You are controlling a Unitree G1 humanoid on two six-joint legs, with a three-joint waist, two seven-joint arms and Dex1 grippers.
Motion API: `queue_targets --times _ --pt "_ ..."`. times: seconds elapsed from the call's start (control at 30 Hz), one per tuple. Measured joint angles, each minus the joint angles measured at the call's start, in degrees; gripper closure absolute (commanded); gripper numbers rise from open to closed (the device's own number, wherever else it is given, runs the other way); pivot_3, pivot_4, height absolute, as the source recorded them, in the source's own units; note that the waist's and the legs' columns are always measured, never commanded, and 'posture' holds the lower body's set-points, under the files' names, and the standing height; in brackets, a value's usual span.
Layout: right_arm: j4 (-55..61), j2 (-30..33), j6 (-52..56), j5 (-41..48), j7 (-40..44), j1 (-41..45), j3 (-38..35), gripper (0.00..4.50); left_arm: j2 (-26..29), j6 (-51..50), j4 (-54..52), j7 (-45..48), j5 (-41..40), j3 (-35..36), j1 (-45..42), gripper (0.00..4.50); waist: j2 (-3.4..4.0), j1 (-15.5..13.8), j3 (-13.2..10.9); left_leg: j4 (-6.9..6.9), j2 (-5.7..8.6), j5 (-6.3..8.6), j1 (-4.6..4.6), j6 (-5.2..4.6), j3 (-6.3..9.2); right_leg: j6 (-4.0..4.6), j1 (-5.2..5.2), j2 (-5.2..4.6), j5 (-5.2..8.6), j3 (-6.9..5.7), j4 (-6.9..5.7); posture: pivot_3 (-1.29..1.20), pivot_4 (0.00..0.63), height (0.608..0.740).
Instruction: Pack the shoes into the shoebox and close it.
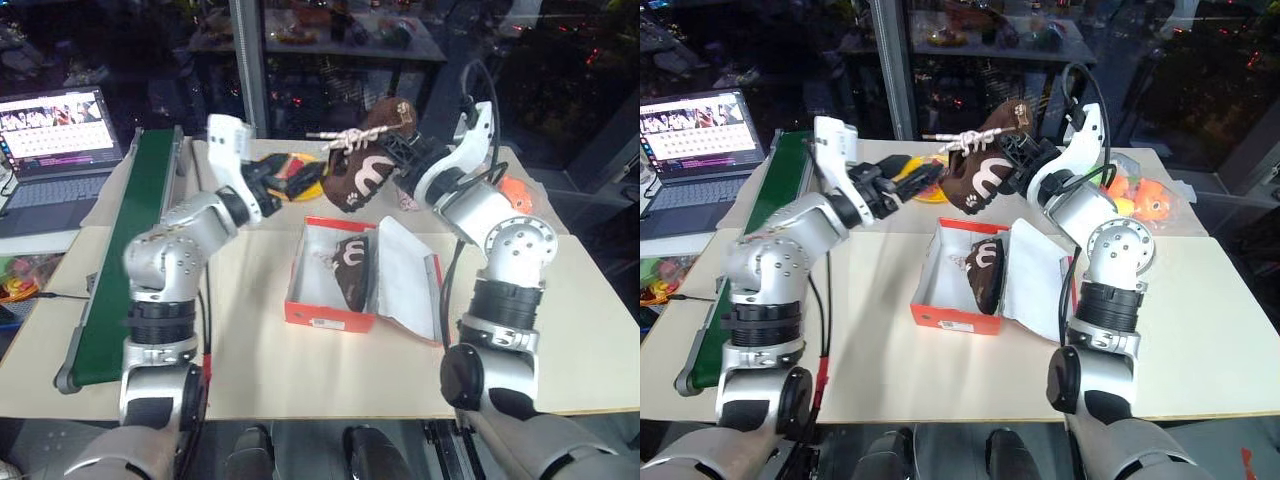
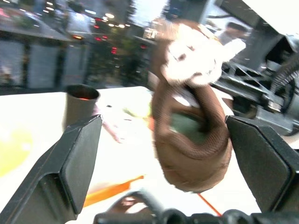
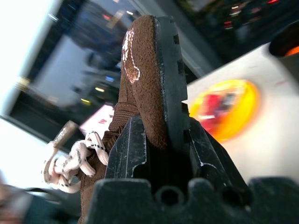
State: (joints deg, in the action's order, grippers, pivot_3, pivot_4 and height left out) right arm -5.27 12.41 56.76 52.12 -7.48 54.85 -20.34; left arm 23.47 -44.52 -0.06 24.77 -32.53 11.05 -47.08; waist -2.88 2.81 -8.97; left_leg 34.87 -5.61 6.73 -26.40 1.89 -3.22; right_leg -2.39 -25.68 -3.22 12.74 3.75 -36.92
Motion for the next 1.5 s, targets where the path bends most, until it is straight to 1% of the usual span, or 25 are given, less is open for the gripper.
queue_targets --times 0.03,0.1,0.2,0.4,0.7,0.8,0.87,0.93,0.97,1.1,1.23,1.37,1.5 --pt "-0.35 0.63 1.66 -0.35 0.99 -0.41 1.42 4.08 1.31 0.42 0.87 -0.44 1.08 0.52 0.00 0.00 0.00 0.04 0.00 -0.02 0.00 0.00 0.01 0.00 0.00 0.00 0.00 0.01 0.00 0.00 0.00 0.00 0.150 0.736" --pt "-0.83 0.75 4.09 -1.36 2.62 -1.90 4.11 4.08 2.07 0.66 1.45 -0.86 2.14 1.21 0.12 0.00 0.00 -0.12 0.00 -0.01 0.00 0.00 0.01 0.00 0.00 0.00 0.00 0.00 0.00 0.00 0.01 0.00 0.150 0.736" --pt "-1.99 0.20 6.66 -2.35 5.68 -4.23 8.63 4.08 2.09 0.71 1.47 -1.38 3.05 1.20 0.61 0.00 0.00 -0.41 0.00 0.01 0.00 0.00 -0.04 0.00 -0.01 0.00 0.01 -0.02 0.00 0.00 0.05 0.00 0.150 0.736" --pt "-4.54 0.40 6.81 -8.38 12.71 -8.52 16.40 4.08 1.35 0.56 -0.28 -2.84 3.32 1.10 5.13 0.00 -0.01 -0.54 0.00 0.05 0.00 0.00 -0.04 0.01 -0.02 -0.01 0.01 -0.02 -0.01 0.00 0.05 0.00 0.150 0.736" --pt "-9.10 2.43 5.05 -19.14 19.55 -8.61 24.38 4.08 0.75 0.54 -3.12 -4.81 3.22 1.16 5.39 0.00 0.00 -0.38 0.00 0.05 0.00 0.00 -0.04 0.01 -0.03 -0.01 0.00 -0.01 -0.01 0.00 0.05 0.00 0.150 0.736" --pt "-9.60 4.03 4.59 -22.73 22.28 -6.73 29.09 4.08 0.44 0.54 -3.79 -5.43 3.20 1.19 5.87 0.00 0.00 -0.38 0.00 0.05 0.00 0.00 -0.03 0.01 -0.02 -0.01 0.01 -0.01 -0.01 0.00 0.04 0.00 0.150 0.736" --pt "-9.62 6.19 3.98 -25.71 25.99 -5.50 34.10 4.08 0.00 0.54 -4.40 -5.78 3.12 1.19 6.58 0.00 0.00 -0.54 0.00 0.07 0.00 0.01 -0.01 0.01 -0.03 -0.01 0.06 -0.01 -0.01 0.00 0.04 0.00 0.150 0.736" --pt "-9.47 8.13 2.98 -27.63 29.81 -4.95 37.74 3.10 -0.09 0.54 -4.57 -6.19 3.12 1.27 7.17 0.00 -0.01 -0.93 0.01 0.11 0.00 0.01 0.01 0.02 -0.02 -0.02 0.13 -0.02 0.00 -0.03 0.07 0.00 0.150 0.736" --pt "-9.52 8.89 2.52 -28.71 31.26 -4.83 39.02 2.84 -0.20 0.54 -4.63 -6.31 3.12 1.31 7.26 0.00 -0.01 -1.17 0.01 0.13 0.01 0.01 0.02 0.02 -0.02 -0.02 0.18 -0.03 0.00 -0.03 0.10 0.00 0.150 0.736" --pt "-10.59 10.18 1.08 -31.64 36.67 -4.49 42.38 1.48 -0.74 0.54 -5.93 -6.93 3.12 1.33 8.06 0.00 -0.01 -1.84 0.01 0.12 0.01 0.01 0.03 0.02 -0.03 -0.02 0.20 -0.03 -0.01 -0.04 0.15 0.00 0.150 0.736" --pt "-11.12 9.91 0.72 -33.52 38.81 -4.36 42.84 0.10 -1.02 0.54 -6.14 -7.52 3.12 1.33 8.59 0.00 -0.01 -2.08 0.01 0.14 0.01 0.01 0.04 0.02 -0.03 -0.02 0.21 -0.03 -0.01 -0.04 0.14 0.00 0.150 0.736" --pt "-10.49 8.97 1.52 -33.98 39.01 -4.36 41.92 0.05 -1.11 0.54 -6.16 -7.69 3.11 1.28 8.59 0.00 -0.01 -2.10 0.01 0.14 0.01 0.01 0.04 0.03 -0.03 -0.02 0.19 -0.03 -0.02 -0.04 0.14 0.00 0.150 0.736" --pt "-4.67 8.48 7.87 -30.82 39.46 -3.14 35.89 0.05 -0.85 0.54 -6.02 -7.01 3.18 1.07 8.59 0.00 -0.01 -2.07 0.01 0.08 0.01 0.01 0.01 0.03 -0.04 -0.02 0.11 -0.02 -0.02 -0.04 0.12 0.00 0.150 0.736"
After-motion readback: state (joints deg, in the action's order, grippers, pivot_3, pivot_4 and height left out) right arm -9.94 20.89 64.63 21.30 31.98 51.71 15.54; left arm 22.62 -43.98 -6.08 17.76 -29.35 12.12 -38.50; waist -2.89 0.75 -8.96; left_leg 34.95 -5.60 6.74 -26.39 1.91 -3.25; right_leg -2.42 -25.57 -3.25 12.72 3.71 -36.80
